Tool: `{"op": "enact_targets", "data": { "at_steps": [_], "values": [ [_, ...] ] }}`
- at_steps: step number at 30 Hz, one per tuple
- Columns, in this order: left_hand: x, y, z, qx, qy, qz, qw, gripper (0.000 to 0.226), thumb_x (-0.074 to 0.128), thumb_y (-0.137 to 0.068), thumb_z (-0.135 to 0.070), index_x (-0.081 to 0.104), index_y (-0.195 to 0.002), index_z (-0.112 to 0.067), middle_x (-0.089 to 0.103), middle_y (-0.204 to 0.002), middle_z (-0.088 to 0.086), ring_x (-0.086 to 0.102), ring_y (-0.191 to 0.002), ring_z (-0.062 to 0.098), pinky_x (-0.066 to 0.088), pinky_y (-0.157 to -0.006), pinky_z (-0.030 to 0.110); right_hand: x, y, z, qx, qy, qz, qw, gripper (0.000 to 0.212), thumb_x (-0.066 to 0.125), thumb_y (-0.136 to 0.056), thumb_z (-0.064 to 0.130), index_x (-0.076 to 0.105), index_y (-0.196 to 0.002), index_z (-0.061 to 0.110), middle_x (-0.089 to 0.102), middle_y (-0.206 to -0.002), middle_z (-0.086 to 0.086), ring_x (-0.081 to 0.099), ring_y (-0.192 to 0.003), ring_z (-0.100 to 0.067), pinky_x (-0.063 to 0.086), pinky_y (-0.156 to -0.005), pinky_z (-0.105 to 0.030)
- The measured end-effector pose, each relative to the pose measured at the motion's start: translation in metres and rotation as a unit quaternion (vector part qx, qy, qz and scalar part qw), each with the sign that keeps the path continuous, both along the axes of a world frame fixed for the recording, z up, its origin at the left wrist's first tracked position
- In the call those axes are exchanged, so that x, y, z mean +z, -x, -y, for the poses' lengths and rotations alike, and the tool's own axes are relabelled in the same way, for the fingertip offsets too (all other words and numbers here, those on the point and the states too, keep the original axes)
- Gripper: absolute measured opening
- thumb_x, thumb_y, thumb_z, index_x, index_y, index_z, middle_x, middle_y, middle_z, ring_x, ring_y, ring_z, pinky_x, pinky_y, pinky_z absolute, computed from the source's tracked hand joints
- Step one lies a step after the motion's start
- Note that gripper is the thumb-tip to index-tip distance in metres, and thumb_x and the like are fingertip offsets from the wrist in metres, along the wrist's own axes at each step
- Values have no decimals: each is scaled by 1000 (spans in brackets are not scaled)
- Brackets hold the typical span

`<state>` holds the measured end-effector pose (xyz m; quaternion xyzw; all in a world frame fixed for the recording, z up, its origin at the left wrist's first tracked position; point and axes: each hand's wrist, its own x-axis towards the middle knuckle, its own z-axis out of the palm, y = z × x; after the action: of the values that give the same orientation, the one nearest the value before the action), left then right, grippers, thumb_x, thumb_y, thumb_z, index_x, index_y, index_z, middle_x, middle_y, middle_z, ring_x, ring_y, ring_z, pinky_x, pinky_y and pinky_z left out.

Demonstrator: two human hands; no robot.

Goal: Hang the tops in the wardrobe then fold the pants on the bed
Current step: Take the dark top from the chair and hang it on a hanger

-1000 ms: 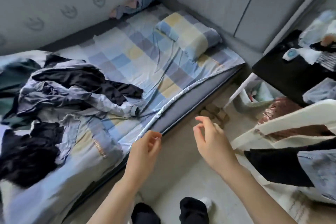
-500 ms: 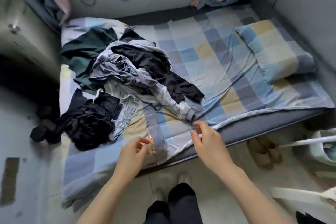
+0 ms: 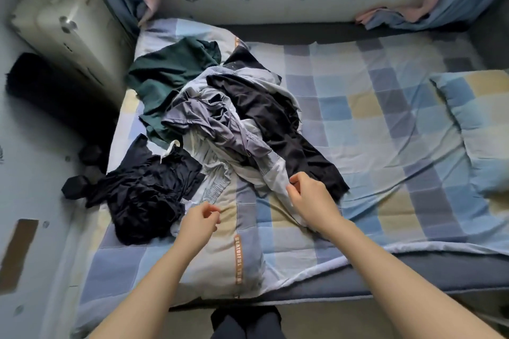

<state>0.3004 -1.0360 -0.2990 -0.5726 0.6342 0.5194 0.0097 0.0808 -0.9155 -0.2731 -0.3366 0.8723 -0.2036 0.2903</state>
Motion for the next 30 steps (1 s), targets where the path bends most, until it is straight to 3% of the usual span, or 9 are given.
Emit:
{"op": "enact_targets", "data": {
  "at_steps": [5,8,11,14,17,20,24,26,30],
  "values": [
    [-62,35,73,6,12,14,1000,9,59,-90,-16,67,-87,-17,71,-87,2,66,-79,20,46,-69,32,-69,38,71,29,-22,0,999,31,46,-96,33,53,-116,11,66,-106,-10,58,-103,-31,48,-81,-38],
    [-103,45,110,11,3,20,1000,9,60,-91,-22,66,-94,-17,68,-96,2,65,-91,23,47,-78,35,-119,51,111,46,-39,20,998,42,47,-98,36,47,-129,8,60,-122,-12,53,-114,-32,46,-92,-41],
    [-133,55,140,7,-3,18,1000,10,60,-92,-27,64,-97,-19,65,-98,4,60,-84,20,46,-76,35,-163,61,152,55,-61,20,996,48,50,-97,38,45,-132,5,55,-129,-15,49,-120,-35,42,-99,-43],
    [-161,74,174,3,6,20,1000,20,59,-93,-31,61,-107,-17,63,-102,3,59,-94,21,48,-85,38,-201,72,186,47,-79,15,996,50,52,-95,38,39,-134,9,47,-134,-15,47,-122,-37,42,-100,-47],
    [-190,102,201,53,-19,-13,998,22,58,-95,-29,58,-112,-13,60,-97,2,58,-89,23,48,-80,36,-244,83,207,52,-69,9,996,63,59,-93,30,27,-145,12,39,-141,-18,44,-126,-41,38,-104,-47],
    [-214,129,212,102,-81,-41,991,22,57,-97,-31,56,-112,-15,59,-108,4,61,-92,22,51,-81,35,-275,89,218,59,-71,38,995,72,63,-91,26,22,-149,14,40,-144,-19,43,-128,-38,37,-105,-43],
    [-238,152,209,141,-145,-59,978,30,55,-97,-33,54,-119,-13,56,-112,4,62,-96,24,49,-80,36,-289,79,227,62,-57,57,995,37,48,-94,12,51,-131,10,58,-129,-17,50,-122,-35,38,-89,-30],
    [-241,158,205,158,-175,-69,969,34,54,-98,-37,53,-122,-14,56,-116,4,62,-103,27,51,-85,39,-276,63,225,102,7,85,991,36,46,-90,6,64,-121,8,65,-121,-16,56,-116,-34,40,-90,-29],
    [-228,163,210,236,-196,-142,941,30,60,-95,-37,60,-111,-11,68,-109,8,67,-100,30,53,-91,43,-237,33,193,205,99,152,962,38,46,-89,-6,67,-119,6,69,-110,-8,60,-107,-24,40,-95,-24]
  ]
}}
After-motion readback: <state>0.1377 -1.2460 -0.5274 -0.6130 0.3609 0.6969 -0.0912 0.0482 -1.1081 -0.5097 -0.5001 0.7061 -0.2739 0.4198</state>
